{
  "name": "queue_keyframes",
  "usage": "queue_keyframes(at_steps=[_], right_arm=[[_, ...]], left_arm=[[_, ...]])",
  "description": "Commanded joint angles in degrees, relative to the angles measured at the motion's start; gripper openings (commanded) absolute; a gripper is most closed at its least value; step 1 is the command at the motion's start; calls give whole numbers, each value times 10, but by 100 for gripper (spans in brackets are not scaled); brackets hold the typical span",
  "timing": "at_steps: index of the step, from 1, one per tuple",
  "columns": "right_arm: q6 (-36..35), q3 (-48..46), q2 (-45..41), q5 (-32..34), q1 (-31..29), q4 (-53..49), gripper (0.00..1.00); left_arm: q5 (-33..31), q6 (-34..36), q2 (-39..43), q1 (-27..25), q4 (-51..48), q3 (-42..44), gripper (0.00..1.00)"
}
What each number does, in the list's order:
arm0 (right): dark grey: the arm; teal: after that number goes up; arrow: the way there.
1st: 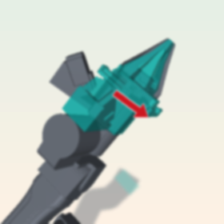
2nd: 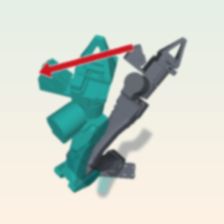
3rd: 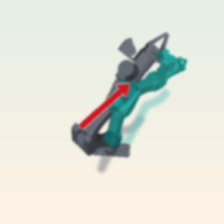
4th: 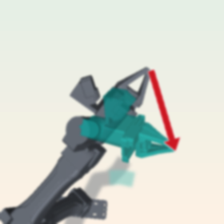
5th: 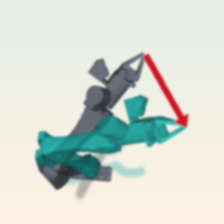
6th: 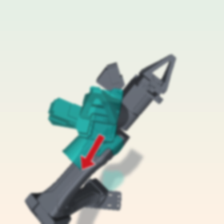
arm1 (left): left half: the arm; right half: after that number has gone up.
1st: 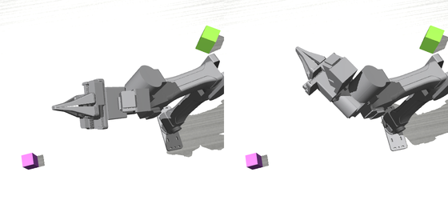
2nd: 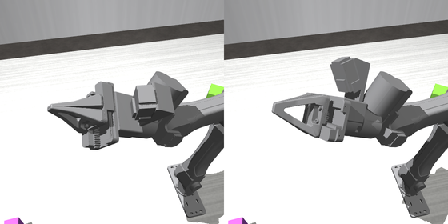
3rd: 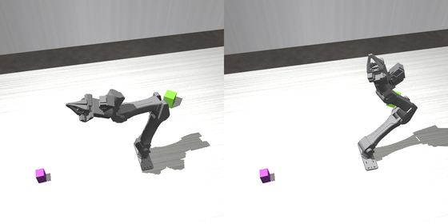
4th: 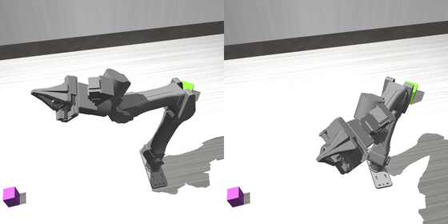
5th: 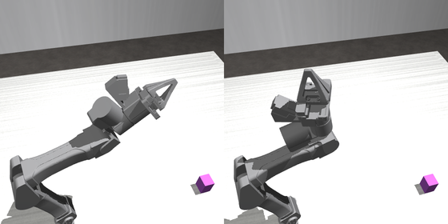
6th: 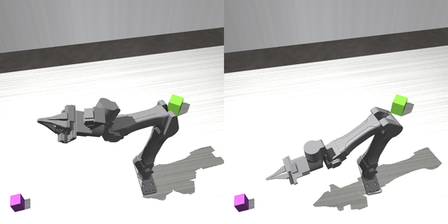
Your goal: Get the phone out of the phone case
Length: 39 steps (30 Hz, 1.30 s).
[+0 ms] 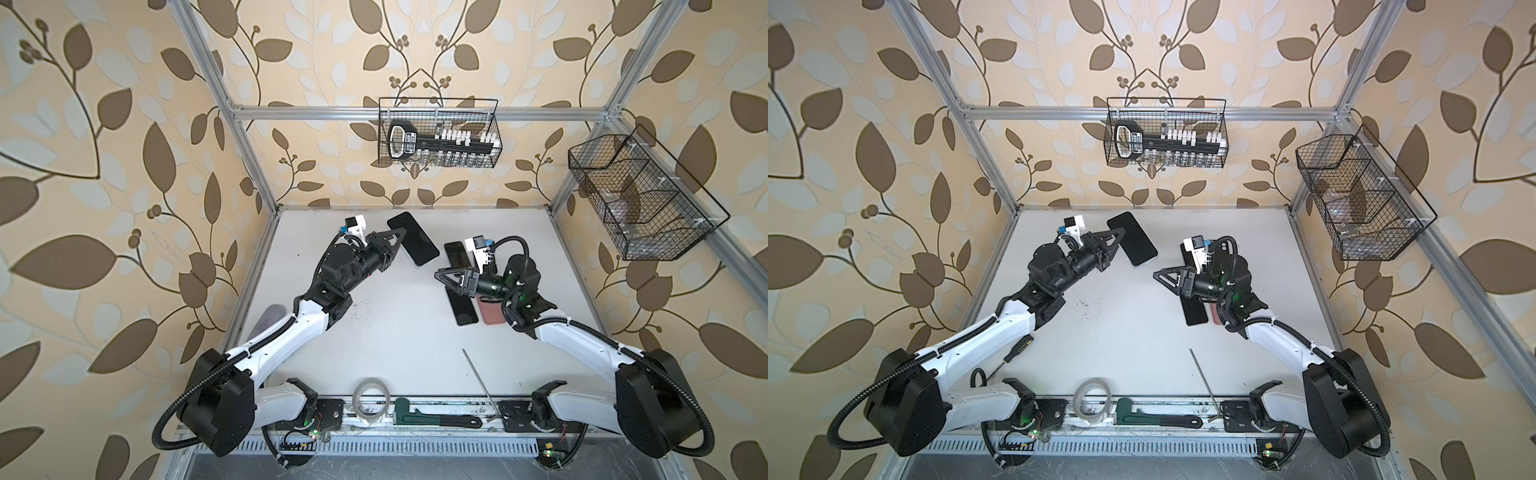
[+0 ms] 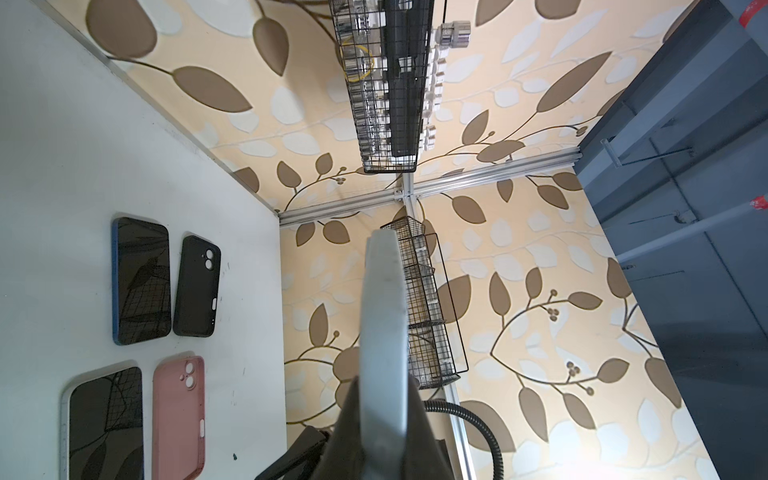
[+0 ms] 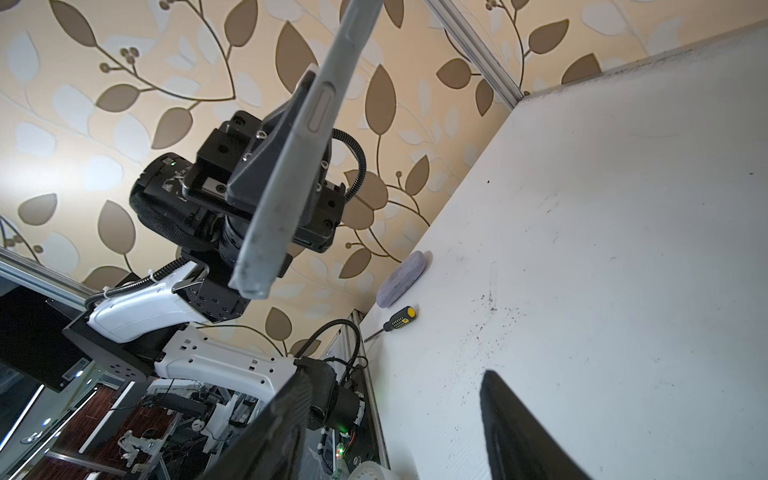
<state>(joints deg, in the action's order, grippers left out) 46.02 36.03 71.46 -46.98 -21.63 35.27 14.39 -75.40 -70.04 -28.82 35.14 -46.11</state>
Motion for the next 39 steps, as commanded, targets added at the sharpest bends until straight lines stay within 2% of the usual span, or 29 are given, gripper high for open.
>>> queue_keyframes(at_steps=[1, 16, 39], right_arm=[[6, 28, -2, -15, -2, 19, 65], [1, 66, 27, -8, -26, 24, 65], [9, 73, 49, -3, -27, 45, 65]], left_arm=[[2, 0, 6, 1, 56, -27, 0], [20, -19, -7, 1, 83, -22, 0], [22, -26, 1, -1, 86, -15, 0]])
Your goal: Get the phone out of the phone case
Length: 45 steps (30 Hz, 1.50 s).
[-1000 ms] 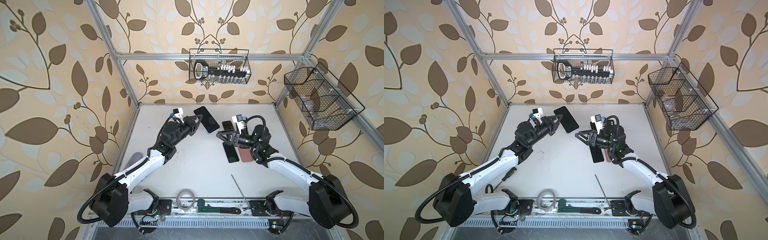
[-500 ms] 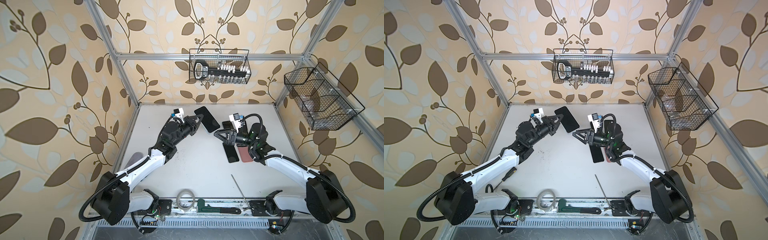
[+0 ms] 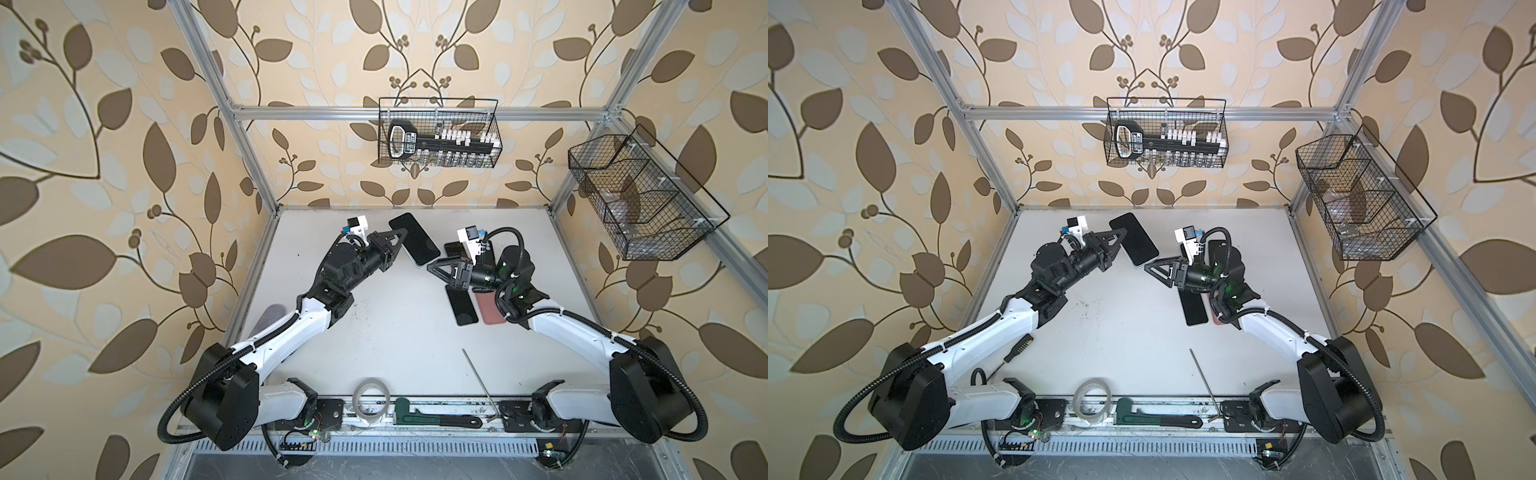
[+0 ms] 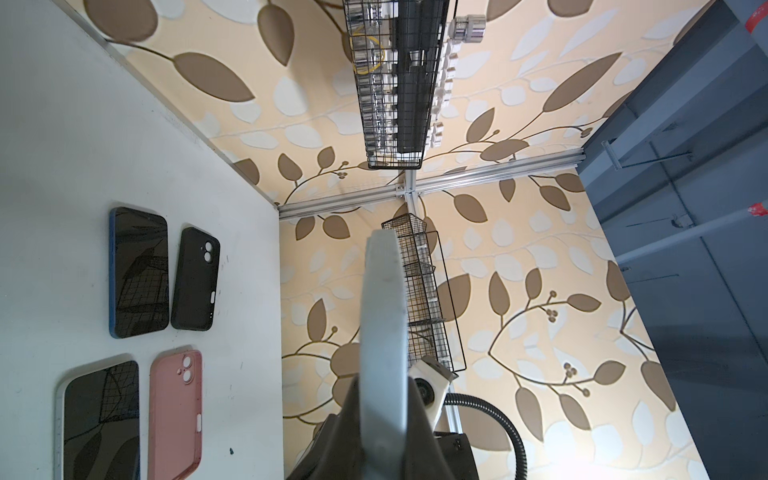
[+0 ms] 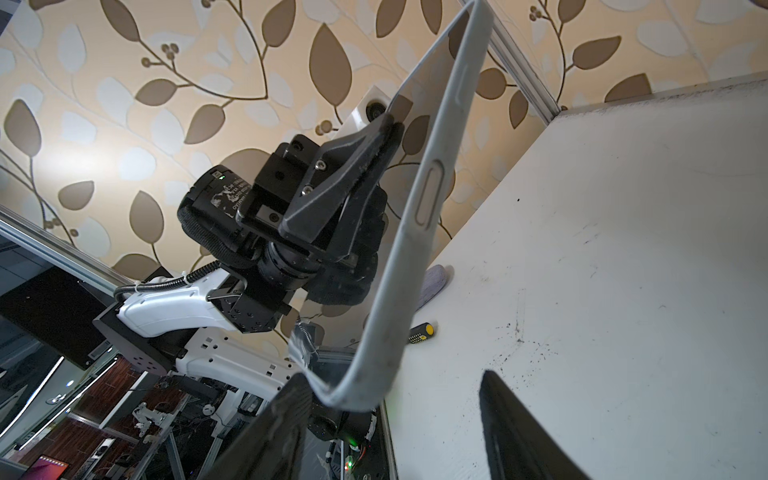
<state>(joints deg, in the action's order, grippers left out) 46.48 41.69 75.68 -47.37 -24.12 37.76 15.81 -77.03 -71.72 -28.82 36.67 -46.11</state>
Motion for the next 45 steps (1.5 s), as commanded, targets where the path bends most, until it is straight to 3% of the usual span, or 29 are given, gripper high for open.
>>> queue_keyframes(at_steps=[1, 17, 45], right_arm=[[5, 16, 8, 1, -2, 20, 65], [19, 15, 21, 4, 1, 42, 64], [109, -26, 91, 66, 25, 96, 63]], left_arm=[[8, -10, 18, -1, 71, -15, 0], [9, -16, 18, -6, 80, -16, 0], [11, -43, 24, -44, 117, -39, 0]])
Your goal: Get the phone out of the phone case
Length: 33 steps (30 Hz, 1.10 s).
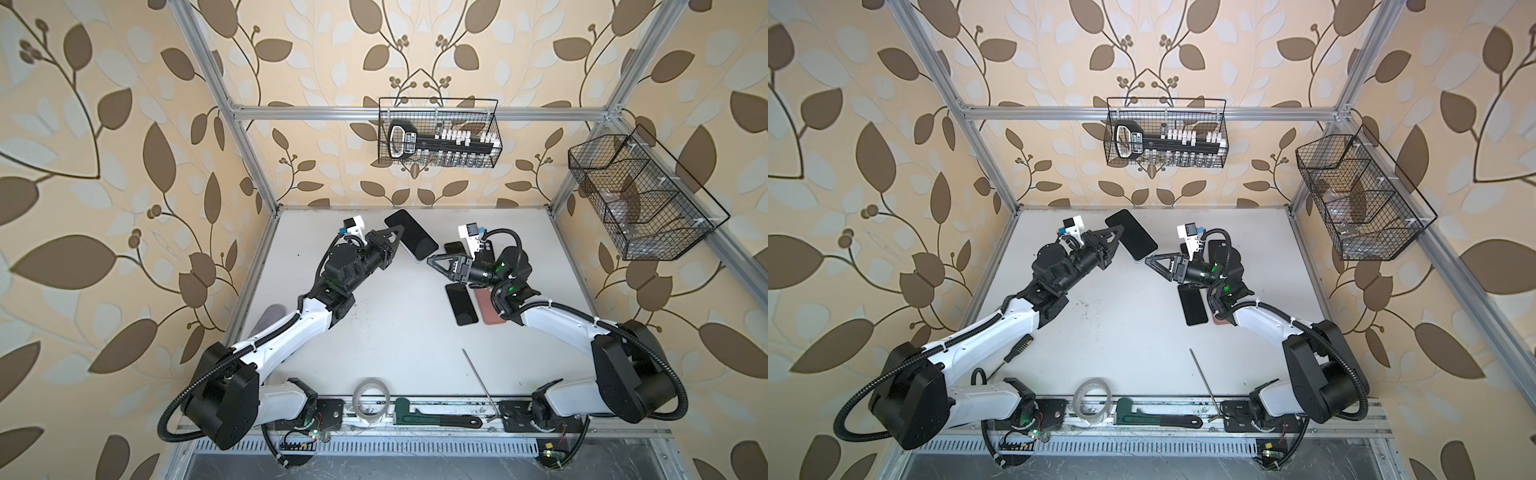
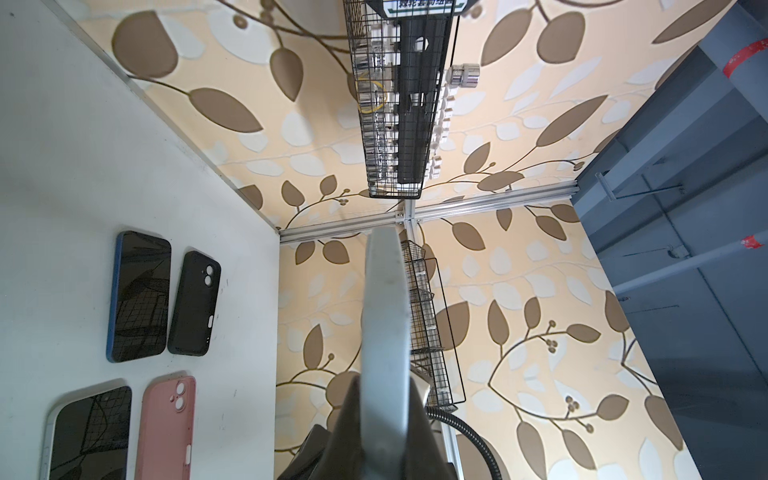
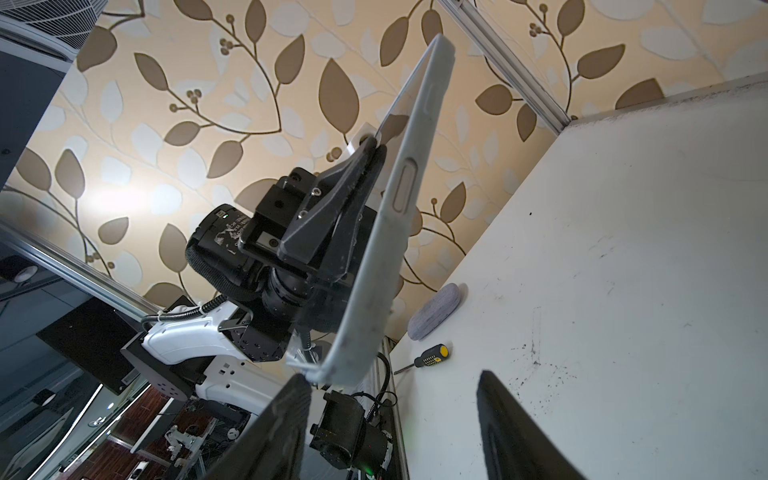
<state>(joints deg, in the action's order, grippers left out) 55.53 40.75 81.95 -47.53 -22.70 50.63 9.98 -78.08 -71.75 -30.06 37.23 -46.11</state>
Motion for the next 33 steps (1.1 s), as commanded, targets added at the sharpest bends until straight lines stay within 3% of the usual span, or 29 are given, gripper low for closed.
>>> queue_keyframes(at_steps=[1, 15, 24, 33], right_arm=[[20, -19, 33, 69, 11, -28, 63], [56, -39, 72, 76, 14, 48, 62], [126, -39, 99, 89, 25, 126, 61], [111, -50, 94, 94, 18, 123, 60]], left_arm=[[71, -32, 24, -32, 111, -40, 0], [75, -39, 21, -36, 125, -42, 0], [74, -44, 20, -39, 137, -34, 0], [67, -29, 17, -42, 125, -32, 0]])
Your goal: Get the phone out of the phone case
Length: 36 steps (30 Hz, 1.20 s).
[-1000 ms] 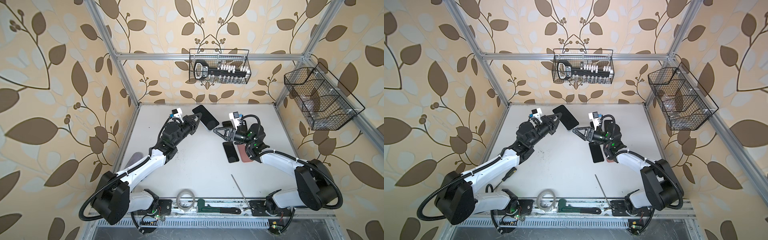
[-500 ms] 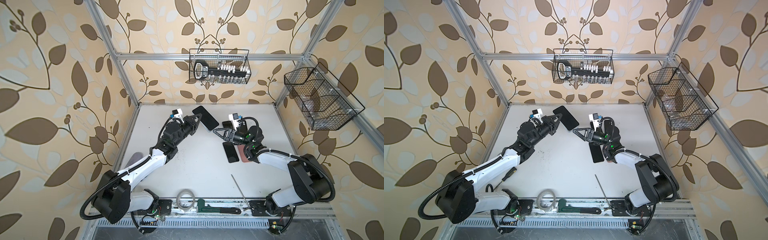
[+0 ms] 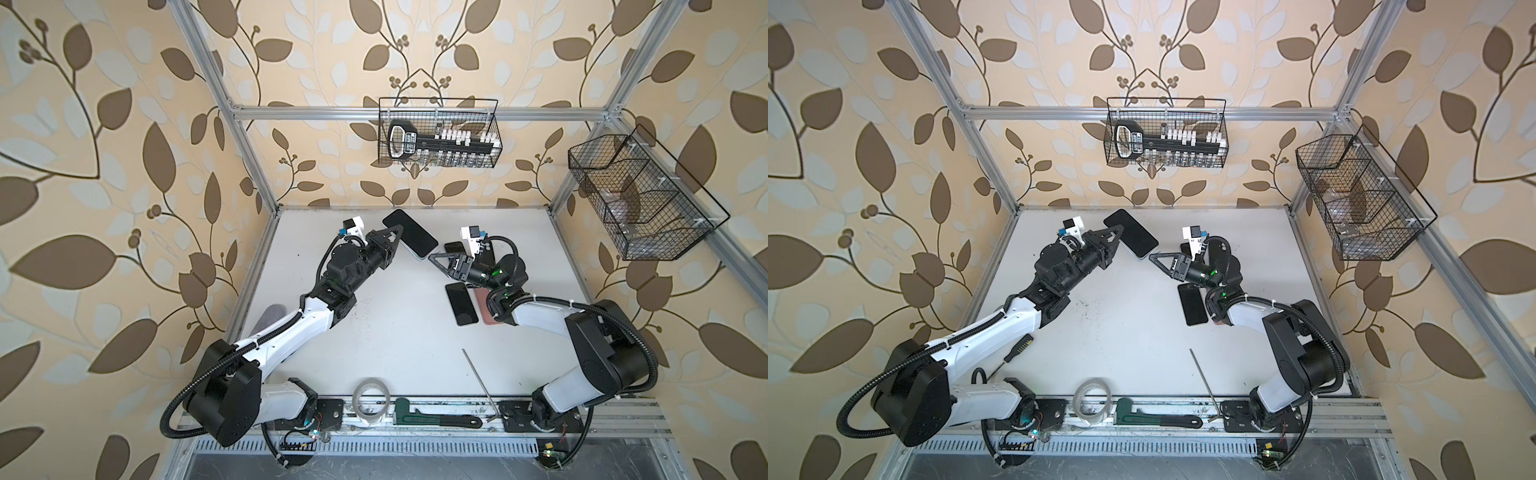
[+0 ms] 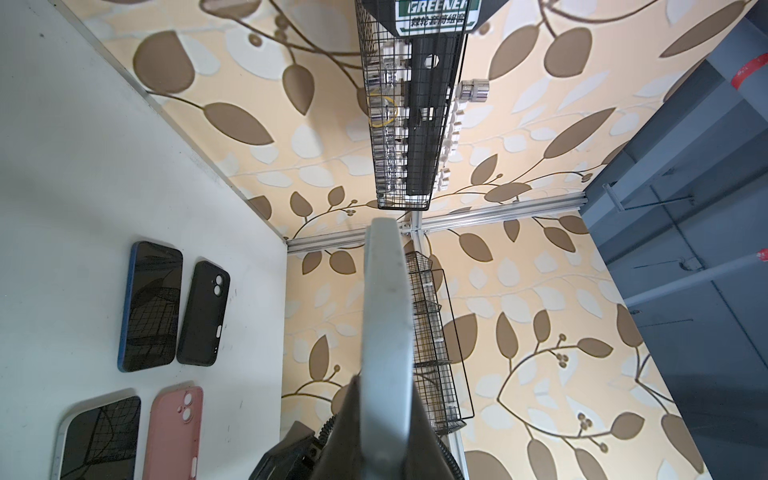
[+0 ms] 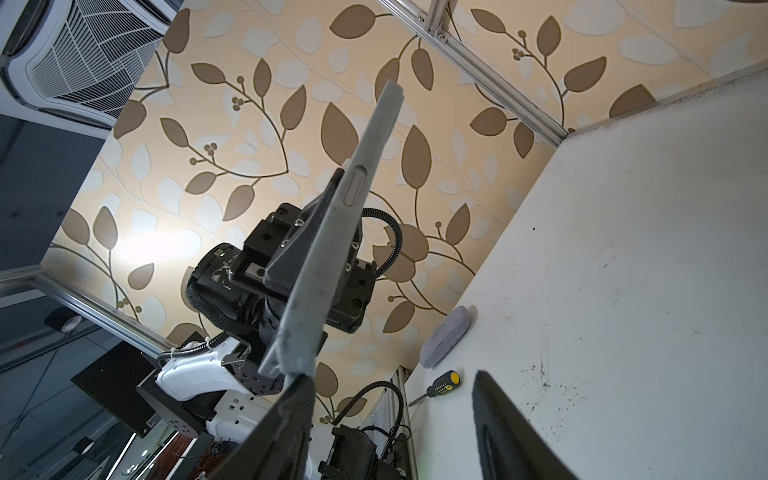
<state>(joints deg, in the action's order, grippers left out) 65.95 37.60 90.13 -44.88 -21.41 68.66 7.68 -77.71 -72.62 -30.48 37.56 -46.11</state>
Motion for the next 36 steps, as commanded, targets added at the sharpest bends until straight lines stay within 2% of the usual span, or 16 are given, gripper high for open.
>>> queue_keyframes(at_steps=[1, 8, 14, 36], right_arm=[[-1, -21, 4, 70, 6, -67, 60], [-38, -26, -29, 69, 8, -125, 60], [-43, -20, -26, 71, 8, -131, 60], [-3, 6, 139, 96, -26, -21, 58]], left_arm=[[88, -29, 27, -37, 117, -33, 0], [88, -23, 25, -37, 113, -39, 0], [95, -36, 19, -38, 126, -45, 0], [107, -83, 8, -41, 183, -50, 0]])
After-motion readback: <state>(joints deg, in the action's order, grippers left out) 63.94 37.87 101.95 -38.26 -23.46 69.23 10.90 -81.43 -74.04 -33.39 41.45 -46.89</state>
